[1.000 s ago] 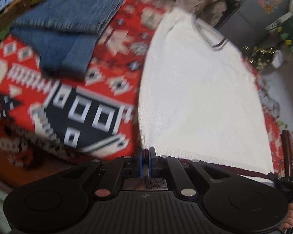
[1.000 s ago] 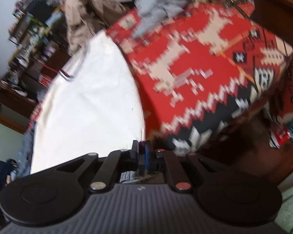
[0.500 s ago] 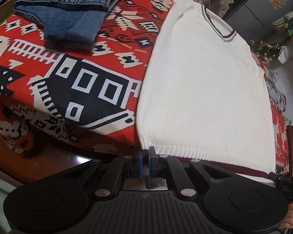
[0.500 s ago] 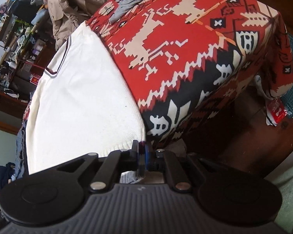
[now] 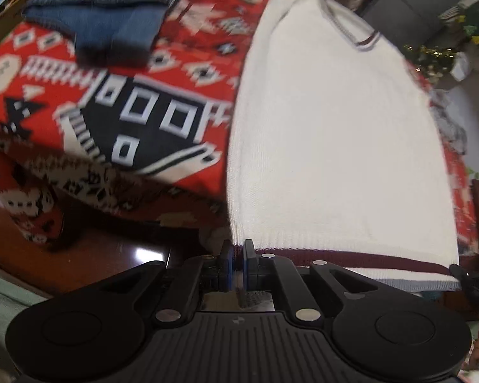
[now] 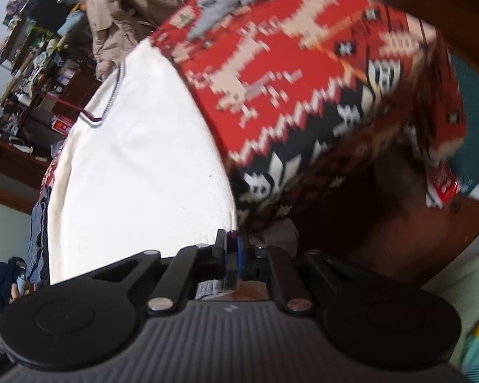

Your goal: Fold clothes

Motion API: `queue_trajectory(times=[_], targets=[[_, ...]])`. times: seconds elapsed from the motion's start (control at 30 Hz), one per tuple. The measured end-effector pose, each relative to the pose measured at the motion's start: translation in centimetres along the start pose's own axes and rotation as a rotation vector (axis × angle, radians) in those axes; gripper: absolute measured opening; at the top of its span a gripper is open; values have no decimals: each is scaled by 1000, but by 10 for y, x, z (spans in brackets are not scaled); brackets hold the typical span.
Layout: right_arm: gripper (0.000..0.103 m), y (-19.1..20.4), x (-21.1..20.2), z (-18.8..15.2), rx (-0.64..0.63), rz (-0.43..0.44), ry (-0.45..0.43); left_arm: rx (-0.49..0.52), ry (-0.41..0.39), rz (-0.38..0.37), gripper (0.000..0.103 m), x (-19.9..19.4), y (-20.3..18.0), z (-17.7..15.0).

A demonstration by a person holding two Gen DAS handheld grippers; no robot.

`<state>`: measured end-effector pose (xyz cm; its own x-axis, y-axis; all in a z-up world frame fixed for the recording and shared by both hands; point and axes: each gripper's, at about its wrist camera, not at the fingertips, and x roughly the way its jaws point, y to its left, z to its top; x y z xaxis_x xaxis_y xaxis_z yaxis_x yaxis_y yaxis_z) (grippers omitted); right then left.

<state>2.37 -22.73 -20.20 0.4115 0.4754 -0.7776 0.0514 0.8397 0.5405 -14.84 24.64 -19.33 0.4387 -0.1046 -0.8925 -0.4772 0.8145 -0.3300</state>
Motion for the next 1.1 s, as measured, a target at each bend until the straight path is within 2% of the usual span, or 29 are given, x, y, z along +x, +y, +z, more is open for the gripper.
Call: queue_trajectory(times=[0.07,0.13,0.2,0.3,0.37,0.47,0.63,0.77,0.8,0.93,1.0,1.1], targets=[[6,-4,13,-2,7,-9,17,11,-10,19,10,4,0,-1],[9,-4,23,-2,9,-17,12,37,-28,55,22,3,-2,-2],[14,-2,20,-1,-5,-20,-13,54,-56,86,39,-3,-2,-4],[23,1,8,2,-62,-46,-53,48,-104,97,47,-15,4,-5],[24,3,-2,4,-100,-69,-68,26,-128,102,48,-22,9,-4],[33,9,-17,5,-164,-92,-88,13,-175,103,51,-34,10,1],[43,24,-35,4,-284,-129,-117,70,-209,156,59,-41,-5,10],[46,34,-31,7,-320,-131,-97,92,-239,152,75,-38,-11,14],[52,36,-29,8,-326,-140,-97,95,-251,141,78,-38,-12,15],[89,48,-30,8,-396,-170,-172,135,-299,119,80,-39,-14,27],[100,54,-32,9,-427,-180,-207,156,-320,117,82,-38,-15,34],[102,58,-36,13,-403,-188,-249,188,-352,113,82,-37,-17,46]])
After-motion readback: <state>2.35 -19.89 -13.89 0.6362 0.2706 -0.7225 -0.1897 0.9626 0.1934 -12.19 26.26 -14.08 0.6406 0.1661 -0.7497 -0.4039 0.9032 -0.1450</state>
